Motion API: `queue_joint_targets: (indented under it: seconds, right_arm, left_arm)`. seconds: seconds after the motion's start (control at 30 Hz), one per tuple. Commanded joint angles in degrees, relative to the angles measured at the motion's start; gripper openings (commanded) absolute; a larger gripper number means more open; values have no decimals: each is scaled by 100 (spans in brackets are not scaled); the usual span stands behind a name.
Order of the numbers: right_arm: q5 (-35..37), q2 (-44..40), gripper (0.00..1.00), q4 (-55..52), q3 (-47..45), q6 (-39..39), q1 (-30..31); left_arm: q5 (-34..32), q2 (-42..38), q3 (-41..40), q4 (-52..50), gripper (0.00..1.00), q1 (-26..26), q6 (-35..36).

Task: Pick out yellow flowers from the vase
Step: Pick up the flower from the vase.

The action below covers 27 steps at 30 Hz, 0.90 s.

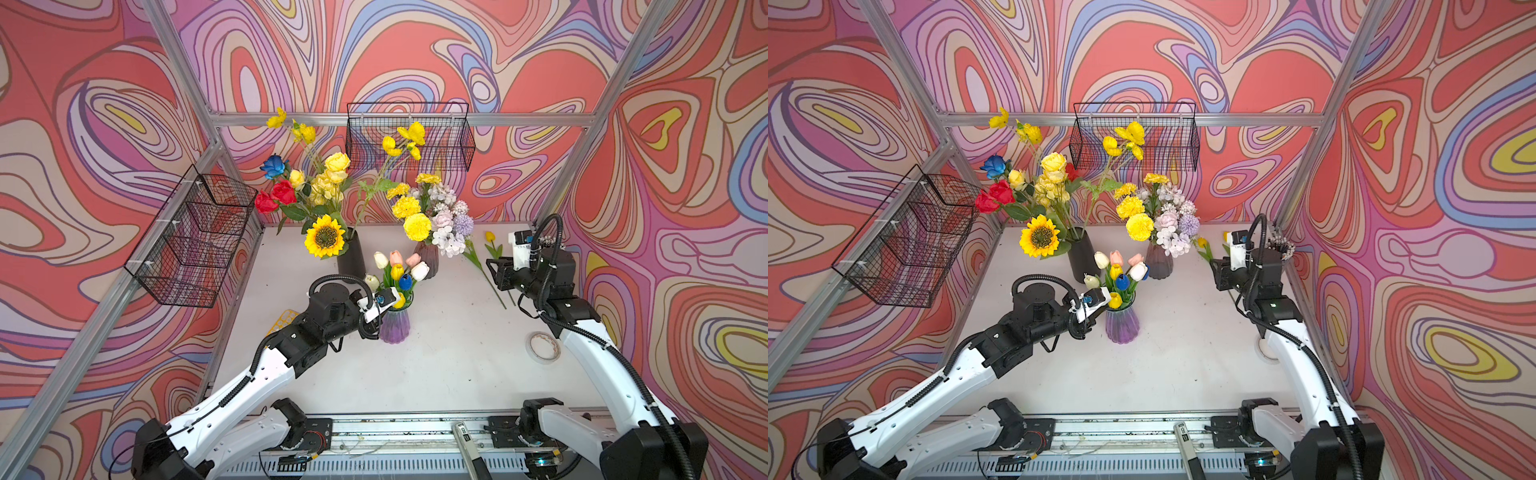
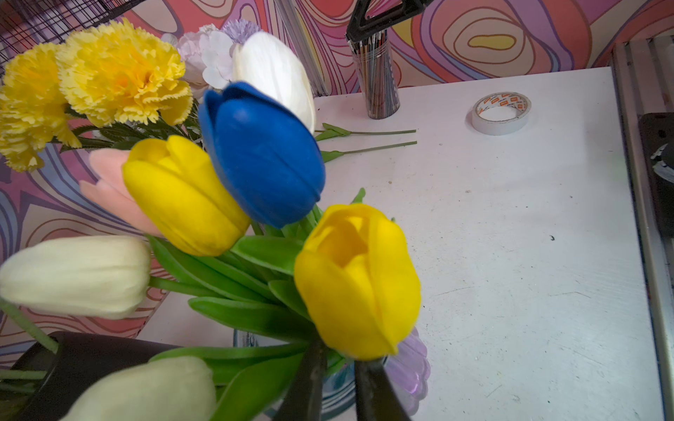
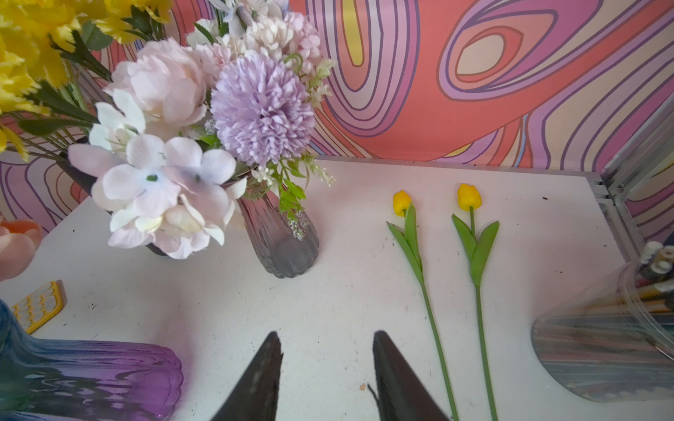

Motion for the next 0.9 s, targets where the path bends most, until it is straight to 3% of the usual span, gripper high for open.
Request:
queue_joint_targets:
  seconds: [0.0,0.33,0.5,0.87]
  right_arm:
    - [-56,-100,43,-4,125,-26,-20]
    - [-47,-143,43,-45,145,-13,-20]
    - [-38,-186,43,-48,112,-4,-23]
    - [-30,-236,43,-65,90,24,-22]
  left_arm:
    - [144,63,-37,275,18,-24,142]
    - [198,201,-81,456,20,-24,129]
    - [121,211,-123,583,26,-24,55]
    - [-134,290,-176,874,27,-24,-106]
